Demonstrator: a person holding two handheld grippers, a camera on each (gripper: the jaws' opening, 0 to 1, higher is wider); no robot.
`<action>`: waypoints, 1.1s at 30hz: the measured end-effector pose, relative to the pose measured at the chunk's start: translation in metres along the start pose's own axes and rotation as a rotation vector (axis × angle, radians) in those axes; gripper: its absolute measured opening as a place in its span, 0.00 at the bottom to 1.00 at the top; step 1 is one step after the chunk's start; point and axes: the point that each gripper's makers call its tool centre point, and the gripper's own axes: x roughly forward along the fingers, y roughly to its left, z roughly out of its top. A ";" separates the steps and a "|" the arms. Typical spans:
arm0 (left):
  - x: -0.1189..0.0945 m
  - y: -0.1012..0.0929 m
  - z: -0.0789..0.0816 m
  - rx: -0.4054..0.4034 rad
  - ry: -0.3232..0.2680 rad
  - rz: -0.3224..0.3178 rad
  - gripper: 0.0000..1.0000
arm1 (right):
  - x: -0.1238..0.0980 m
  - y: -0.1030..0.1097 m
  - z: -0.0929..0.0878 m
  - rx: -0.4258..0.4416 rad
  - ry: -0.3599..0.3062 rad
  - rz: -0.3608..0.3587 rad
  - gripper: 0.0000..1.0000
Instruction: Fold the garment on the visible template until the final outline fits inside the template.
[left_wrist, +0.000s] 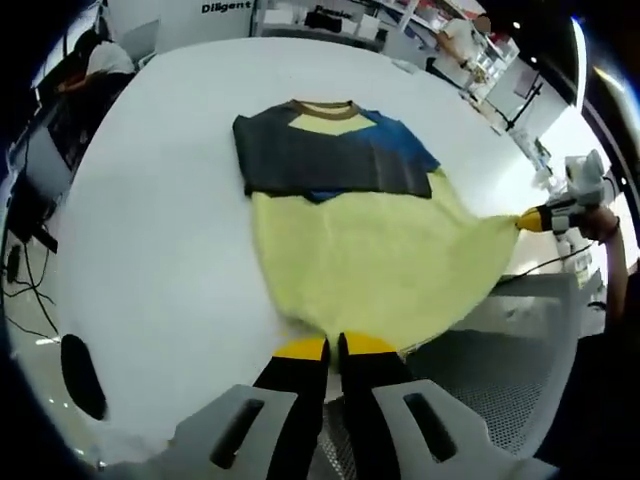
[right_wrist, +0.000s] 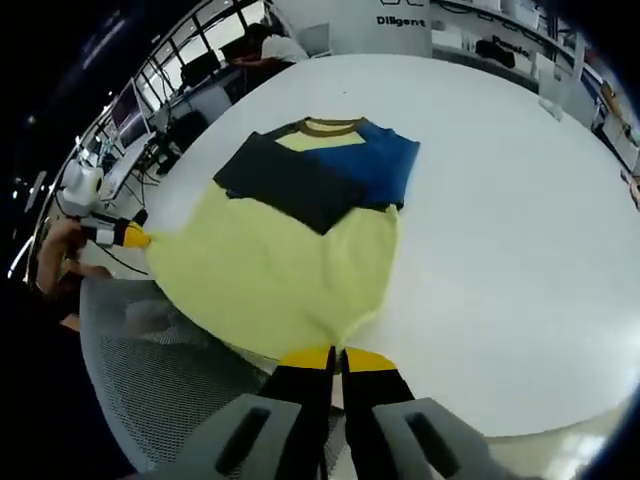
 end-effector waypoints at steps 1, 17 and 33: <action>-0.001 0.001 0.005 0.000 -0.012 0.005 0.10 | -0.001 0.000 0.003 -0.003 -0.005 -0.002 0.00; -0.012 0.024 0.098 0.014 -0.259 0.089 0.10 | -0.010 -0.014 0.086 -0.056 -0.165 -0.019 0.00; -0.006 0.039 0.172 0.048 -0.367 0.147 0.10 | 0.002 -0.046 0.159 -0.125 -0.233 -0.159 0.00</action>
